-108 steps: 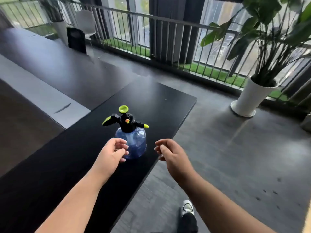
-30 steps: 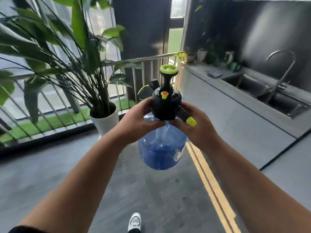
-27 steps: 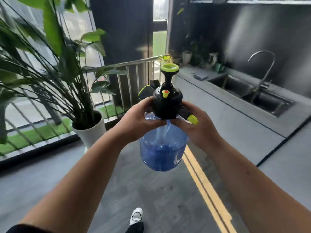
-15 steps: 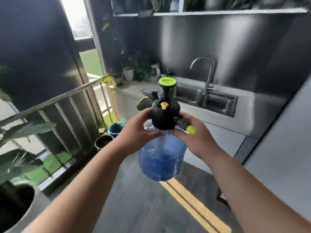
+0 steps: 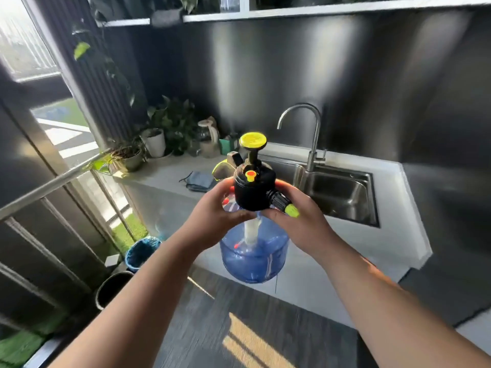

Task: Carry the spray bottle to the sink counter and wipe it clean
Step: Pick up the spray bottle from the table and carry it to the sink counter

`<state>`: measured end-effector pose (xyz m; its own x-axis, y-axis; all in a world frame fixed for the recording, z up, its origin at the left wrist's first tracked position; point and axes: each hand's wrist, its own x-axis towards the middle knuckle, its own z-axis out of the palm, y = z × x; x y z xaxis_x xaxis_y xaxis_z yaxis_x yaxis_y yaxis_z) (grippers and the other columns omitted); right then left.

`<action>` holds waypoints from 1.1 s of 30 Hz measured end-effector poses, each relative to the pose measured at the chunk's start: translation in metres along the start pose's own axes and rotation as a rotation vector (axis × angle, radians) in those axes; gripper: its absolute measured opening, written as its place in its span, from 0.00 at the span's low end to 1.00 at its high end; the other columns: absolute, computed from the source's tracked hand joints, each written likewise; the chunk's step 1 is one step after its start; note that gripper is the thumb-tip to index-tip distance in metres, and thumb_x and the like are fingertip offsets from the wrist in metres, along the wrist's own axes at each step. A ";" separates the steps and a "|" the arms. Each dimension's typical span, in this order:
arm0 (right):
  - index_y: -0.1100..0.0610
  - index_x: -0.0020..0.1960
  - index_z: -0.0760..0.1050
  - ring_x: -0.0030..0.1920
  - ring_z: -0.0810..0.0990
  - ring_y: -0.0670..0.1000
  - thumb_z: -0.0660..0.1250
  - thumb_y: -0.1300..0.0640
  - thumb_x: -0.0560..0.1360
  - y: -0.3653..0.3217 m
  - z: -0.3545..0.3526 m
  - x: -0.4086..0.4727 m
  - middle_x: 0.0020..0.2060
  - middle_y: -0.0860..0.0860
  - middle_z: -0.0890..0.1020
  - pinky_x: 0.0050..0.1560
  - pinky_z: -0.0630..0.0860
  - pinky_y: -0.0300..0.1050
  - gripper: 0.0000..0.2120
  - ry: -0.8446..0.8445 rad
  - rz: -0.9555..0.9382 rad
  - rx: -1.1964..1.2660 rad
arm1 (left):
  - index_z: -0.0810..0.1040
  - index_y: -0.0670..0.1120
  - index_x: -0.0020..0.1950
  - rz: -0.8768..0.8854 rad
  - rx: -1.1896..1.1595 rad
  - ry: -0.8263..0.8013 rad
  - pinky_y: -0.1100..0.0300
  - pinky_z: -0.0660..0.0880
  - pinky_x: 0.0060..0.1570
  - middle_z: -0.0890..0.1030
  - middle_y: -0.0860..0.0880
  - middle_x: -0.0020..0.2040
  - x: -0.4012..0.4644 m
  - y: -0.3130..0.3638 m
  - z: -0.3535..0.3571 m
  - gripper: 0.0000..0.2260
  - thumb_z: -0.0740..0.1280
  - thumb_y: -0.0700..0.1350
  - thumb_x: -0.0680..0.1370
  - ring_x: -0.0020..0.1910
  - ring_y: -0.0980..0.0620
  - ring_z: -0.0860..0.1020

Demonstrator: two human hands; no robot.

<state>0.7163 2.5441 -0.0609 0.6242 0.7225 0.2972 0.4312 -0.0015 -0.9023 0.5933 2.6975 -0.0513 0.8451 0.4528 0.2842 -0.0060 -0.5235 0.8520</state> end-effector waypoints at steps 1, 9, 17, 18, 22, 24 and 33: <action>0.47 0.65 0.74 0.60 0.78 0.39 0.75 0.55 0.69 0.007 -0.002 0.024 0.58 0.42 0.82 0.62 0.71 0.43 0.25 0.000 0.002 -0.004 | 0.75 0.53 0.63 -0.015 0.003 -0.004 0.58 0.71 0.66 0.82 0.53 0.59 0.024 -0.008 -0.002 0.27 0.80 0.41 0.68 0.61 0.59 0.79; 0.26 0.56 0.72 0.53 0.75 0.26 0.73 0.47 0.65 0.054 0.015 0.198 0.47 0.23 0.79 0.55 0.72 0.37 0.24 0.056 0.110 -0.081 | 0.76 0.46 0.64 -0.013 -0.076 -0.017 0.48 0.76 0.64 0.84 0.47 0.58 0.198 -0.086 -0.030 0.27 0.80 0.41 0.68 0.59 0.48 0.81; 0.33 0.59 0.70 0.45 0.68 0.17 0.74 0.54 0.70 0.121 0.095 0.371 0.40 0.13 0.71 0.45 0.67 0.24 0.25 0.226 0.173 -0.075 | 0.76 0.52 0.60 0.036 -0.069 -0.125 0.60 0.73 0.64 0.84 0.55 0.56 0.370 -0.216 -0.097 0.25 0.80 0.39 0.68 0.59 0.59 0.80; 0.37 0.60 0.70 0.45 0.67 0.16 0.74 0.55 0.70 0.127 0.107 0.393 0.40 0.13 0.71 0.44 0.68 0.22 0.24 0.244 0.179 -0.071 | 0.76 0.52 0.60 0.056 -0.051 -0.138 0.65 0.72 0.62 0.83 0.58 0.54 0.390 -0.232 -0.108 0.24 0.80 0.40 0.67 0.57 0.64 0.79; 0.37 0.52 0.71 0.45 0.71 0.20 0.74 0.59 0.70 0.147 0.156 0.477 0.40 0.17 0.74 0.46 0.67 0.25 0.22 0.282 0.272 -0.026 | 0.77 0.51 0.62 0.078 -0.023 -0.145 0.76 0.68 0.55 0.81 0.64 0.53 0.464 -0.294 -0.151 0.27 0.82 0.45 0.66 0.53 0.73 0.77; 0.35 0.51 0.72 0.45 0.72 0.20 0.74 0.60 0.70 0.159 0.176 0.513 0.40 0.17 0.75 0.43 0.68 0.22 0.22 0.309 0.308 -0.018 | 0.77 0.50 0.63 0.047 -0.029 -0.149 0.72 0.70 0.58 0.82 0.61 0.54 0.493 -0.324 -0.165 0.28 0.81 0.47 0.66 0.56 0.67 0.79; 0.36 0.49 0.75 0.44 0.78 0.26 0.76 0.65 0.68 0.233 0.243 0.619 0.46 0.35 0.81 0.46 0.70 0.20 0.25 0.374 0.397 0.069 | 0.75 0.58 0.60 -0.113 -0.049 -0.057 0.76 0.69 0.55 0.83 0.61 0.54 0.561 -0.429 -0.189 0.28 0.78 0.57 0.62 0.56 0.69 0.78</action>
<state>1.0449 3.1594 -0.1632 0.9245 0.3811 0.0096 0.0800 -0.1695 -0.9823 0.9691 3.3128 -0.1743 0.8710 0.4643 0.1604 0.0662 -0.4345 0.8983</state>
